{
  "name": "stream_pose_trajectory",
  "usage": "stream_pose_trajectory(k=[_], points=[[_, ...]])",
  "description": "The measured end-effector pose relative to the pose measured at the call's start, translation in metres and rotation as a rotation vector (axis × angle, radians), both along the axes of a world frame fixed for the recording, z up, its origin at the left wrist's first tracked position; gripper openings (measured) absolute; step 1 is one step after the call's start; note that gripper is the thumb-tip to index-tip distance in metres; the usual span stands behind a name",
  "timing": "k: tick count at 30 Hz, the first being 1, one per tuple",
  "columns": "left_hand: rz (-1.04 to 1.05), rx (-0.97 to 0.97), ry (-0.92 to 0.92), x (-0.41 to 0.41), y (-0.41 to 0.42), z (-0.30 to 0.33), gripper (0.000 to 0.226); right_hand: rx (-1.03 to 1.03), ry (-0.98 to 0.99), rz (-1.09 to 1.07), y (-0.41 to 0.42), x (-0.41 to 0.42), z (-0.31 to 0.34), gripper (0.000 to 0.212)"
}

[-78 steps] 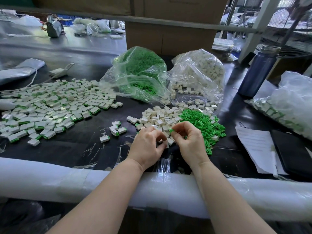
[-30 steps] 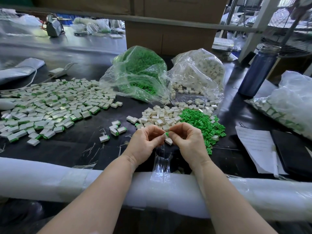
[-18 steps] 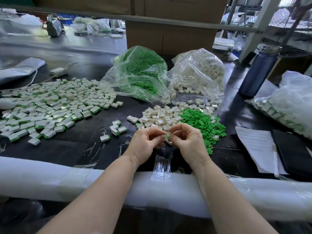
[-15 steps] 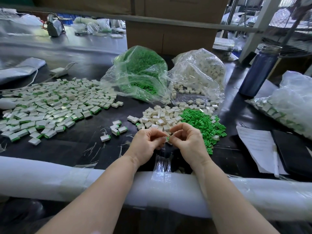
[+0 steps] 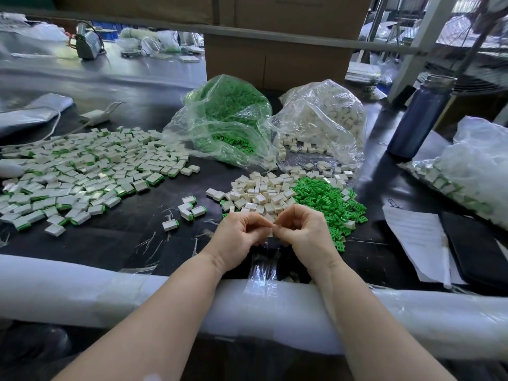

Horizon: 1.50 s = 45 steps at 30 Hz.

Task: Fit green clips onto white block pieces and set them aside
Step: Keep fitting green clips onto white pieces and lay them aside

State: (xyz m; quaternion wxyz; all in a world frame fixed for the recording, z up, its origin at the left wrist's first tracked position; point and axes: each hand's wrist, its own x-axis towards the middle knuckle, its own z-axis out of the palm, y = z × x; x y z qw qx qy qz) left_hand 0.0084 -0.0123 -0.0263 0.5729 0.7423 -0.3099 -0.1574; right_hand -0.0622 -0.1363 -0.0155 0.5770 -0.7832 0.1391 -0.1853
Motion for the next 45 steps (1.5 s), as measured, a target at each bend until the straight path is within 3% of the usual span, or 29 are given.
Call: stream_pose_trajectory(k=[6, 11, 26, 34, 40, 45], points=[[0.007, -0.041, 0.000, -0.0019, -0.0009, 0.0004, 0.023, 0.146, -0.030, -0.026, -0.0009, 0.0020, -0.0025, 0.015], [0.045, -0.073, 0.001, -0.0005, -0.0003, 0.0000, 0.010, 0.258, -0.071, -0.002, -0.0012, 0.0006, -0.0015, 0.007], [-0.043, 0.111, 0.001, -0.0005, 0.0022, 0.0017, 0.017, 0.070, 0.017, 0.028, -0.0003, 0.0014, -0.0041, 0.019], [0.042, -0.046, 0.057, -0.0010, -0.0014, -0.0001, 0.012, 0.221, -0.078, 0.016, 0.0008, 0.0027, -0.0041, 0.014], [0.069, -0.057, 0.051, -0.0003, -0.0016, -0.0024, 0.010, 0.133, -0.088, 0.024, -0.0002, 0.0023, -0.0050, 0.011], [0.088, -0.037, 0.042, -0.0001, -0.0017, -0.0020, 0.023, 0.060, -0.100, 0.032, -0.0002, 0.0032, -0.0069, 0.006]])
